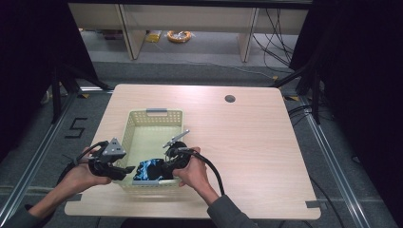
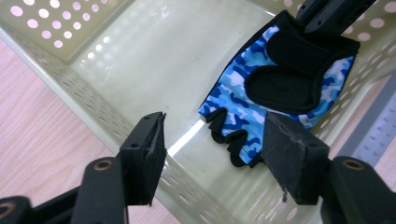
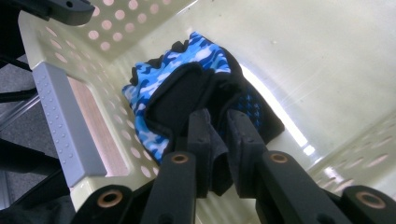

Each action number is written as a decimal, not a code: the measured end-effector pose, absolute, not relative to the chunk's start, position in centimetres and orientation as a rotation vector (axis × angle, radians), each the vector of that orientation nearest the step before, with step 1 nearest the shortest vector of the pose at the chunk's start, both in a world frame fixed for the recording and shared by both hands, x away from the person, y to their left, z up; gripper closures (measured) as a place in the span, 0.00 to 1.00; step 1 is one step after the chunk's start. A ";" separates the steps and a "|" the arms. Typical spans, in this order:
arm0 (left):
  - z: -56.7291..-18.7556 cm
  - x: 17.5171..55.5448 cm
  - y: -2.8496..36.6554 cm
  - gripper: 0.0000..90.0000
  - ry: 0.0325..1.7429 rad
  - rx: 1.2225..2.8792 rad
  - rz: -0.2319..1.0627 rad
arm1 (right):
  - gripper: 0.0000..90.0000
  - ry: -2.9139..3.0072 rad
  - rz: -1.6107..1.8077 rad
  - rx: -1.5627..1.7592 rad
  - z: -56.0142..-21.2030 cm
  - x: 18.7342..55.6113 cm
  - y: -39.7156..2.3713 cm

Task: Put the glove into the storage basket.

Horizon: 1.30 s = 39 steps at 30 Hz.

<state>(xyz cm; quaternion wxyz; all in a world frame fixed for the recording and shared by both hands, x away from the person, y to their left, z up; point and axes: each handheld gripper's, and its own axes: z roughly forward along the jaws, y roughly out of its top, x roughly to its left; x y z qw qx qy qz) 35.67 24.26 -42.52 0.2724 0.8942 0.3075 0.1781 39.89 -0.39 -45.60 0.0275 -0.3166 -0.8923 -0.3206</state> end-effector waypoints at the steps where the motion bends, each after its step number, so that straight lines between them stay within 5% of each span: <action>1: -42.5 35.7 24.3 0.40 0.828 2.407 0.479 | 0.89 -2.755 -0.990 -0.978 -45.6 39.9 -0.4; 22: -41.7 34.4 22.8 0.26 0.833 2.277 0.453 | 0.55 -2.855 -1.127 -0.949 -42.0 39.3 -1.2; 39: -41.4 31.3 20.5 0.23 0.813 2.114 0.360 | 0.43 -2.784 -1.366 -0.987 -40.0 37.1 -7.0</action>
